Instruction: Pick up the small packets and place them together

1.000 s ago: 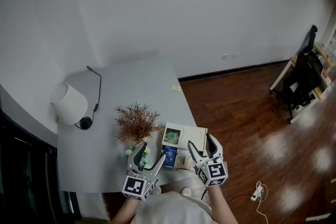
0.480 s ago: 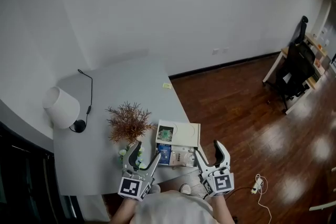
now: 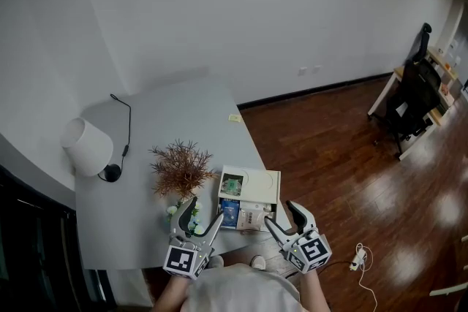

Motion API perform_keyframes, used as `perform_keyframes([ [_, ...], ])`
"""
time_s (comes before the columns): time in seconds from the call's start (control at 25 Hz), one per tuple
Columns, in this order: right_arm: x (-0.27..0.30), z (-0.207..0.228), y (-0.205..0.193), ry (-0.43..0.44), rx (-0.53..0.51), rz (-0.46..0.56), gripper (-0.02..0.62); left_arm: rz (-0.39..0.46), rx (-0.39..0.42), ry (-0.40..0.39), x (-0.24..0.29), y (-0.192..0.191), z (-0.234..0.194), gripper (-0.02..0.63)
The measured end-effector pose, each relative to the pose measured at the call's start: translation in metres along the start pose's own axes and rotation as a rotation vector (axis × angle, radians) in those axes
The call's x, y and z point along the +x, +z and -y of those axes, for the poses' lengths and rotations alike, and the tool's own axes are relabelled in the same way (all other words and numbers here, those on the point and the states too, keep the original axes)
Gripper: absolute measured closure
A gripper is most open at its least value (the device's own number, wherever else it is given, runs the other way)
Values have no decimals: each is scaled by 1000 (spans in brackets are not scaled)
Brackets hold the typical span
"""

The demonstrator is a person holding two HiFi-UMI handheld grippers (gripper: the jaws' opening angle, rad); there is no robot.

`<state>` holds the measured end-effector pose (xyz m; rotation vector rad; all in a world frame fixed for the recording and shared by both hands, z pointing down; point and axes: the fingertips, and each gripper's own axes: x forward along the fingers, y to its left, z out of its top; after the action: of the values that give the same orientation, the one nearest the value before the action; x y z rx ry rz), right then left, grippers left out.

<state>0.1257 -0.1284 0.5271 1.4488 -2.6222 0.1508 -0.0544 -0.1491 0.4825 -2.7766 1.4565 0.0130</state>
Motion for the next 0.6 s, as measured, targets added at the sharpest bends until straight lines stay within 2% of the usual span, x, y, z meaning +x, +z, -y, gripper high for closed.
perform_keyframes([
  [0.12,12,2,-39,40,56,-150,295,-5,-2,15,-2,-1,-3,311],
  [0.24,26,-2,-83,114,60,-295,295,-13,-8,30,-5,-5,-5,311],
  [0.44,54,-10,-156,249,-27,-549,295,-22,-23,50,-9,-6,-8,311],
  [0.6,72,-10,-198,322,-107,-700,295,-26,-11,55,-14,-7,-8,311],
])
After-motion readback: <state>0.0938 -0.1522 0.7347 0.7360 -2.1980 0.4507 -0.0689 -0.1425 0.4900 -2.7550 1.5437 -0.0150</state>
